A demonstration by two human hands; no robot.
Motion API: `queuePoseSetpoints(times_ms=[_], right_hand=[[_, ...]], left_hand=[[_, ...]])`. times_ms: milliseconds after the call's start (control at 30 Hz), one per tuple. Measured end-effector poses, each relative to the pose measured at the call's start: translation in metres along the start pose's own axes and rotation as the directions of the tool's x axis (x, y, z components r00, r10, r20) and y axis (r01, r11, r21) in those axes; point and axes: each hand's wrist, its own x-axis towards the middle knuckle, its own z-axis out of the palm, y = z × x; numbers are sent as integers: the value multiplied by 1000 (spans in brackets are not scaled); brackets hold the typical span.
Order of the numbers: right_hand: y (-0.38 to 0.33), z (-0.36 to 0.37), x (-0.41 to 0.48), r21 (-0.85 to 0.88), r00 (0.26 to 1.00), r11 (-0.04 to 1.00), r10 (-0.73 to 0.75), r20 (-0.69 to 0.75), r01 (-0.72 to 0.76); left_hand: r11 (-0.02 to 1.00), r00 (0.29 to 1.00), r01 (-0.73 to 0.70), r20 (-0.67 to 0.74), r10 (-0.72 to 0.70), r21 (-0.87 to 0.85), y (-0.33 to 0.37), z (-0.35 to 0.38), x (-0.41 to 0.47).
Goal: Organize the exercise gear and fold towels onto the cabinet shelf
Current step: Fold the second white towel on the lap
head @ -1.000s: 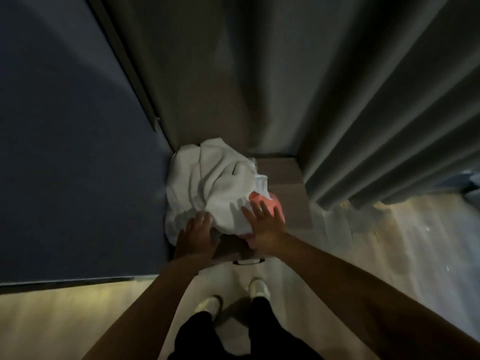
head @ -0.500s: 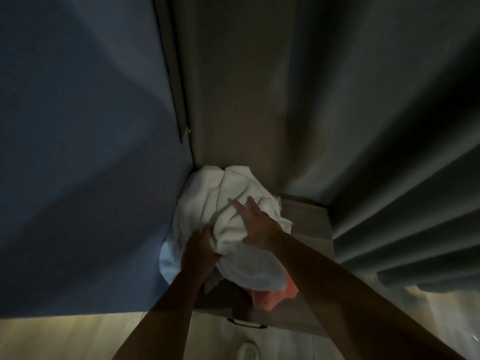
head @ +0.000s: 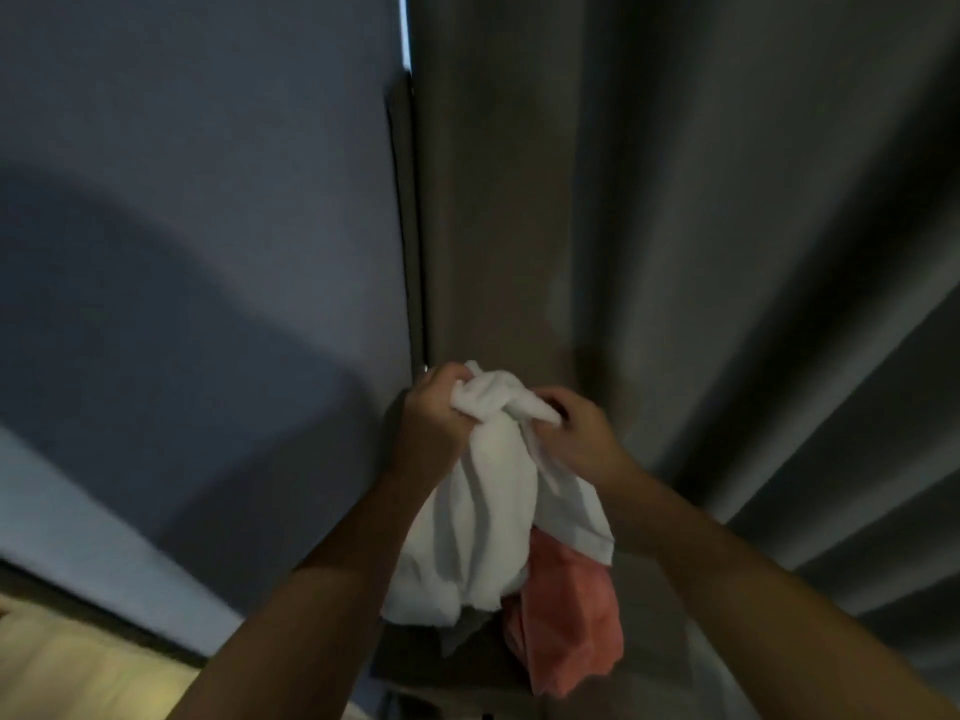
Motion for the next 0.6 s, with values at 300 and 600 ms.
queuePoseSetpoints(times_ms=[300,600], right_hand=[[-154,-98,12,235,937,907,-343,-67,349],[-275,-157,9,179,867,903,-297,-400,392]], left_hand=[[922,916,-373,-199,347,-108,195,-123,44],[776,722,-631,-364,589,3,343,-222,32]])
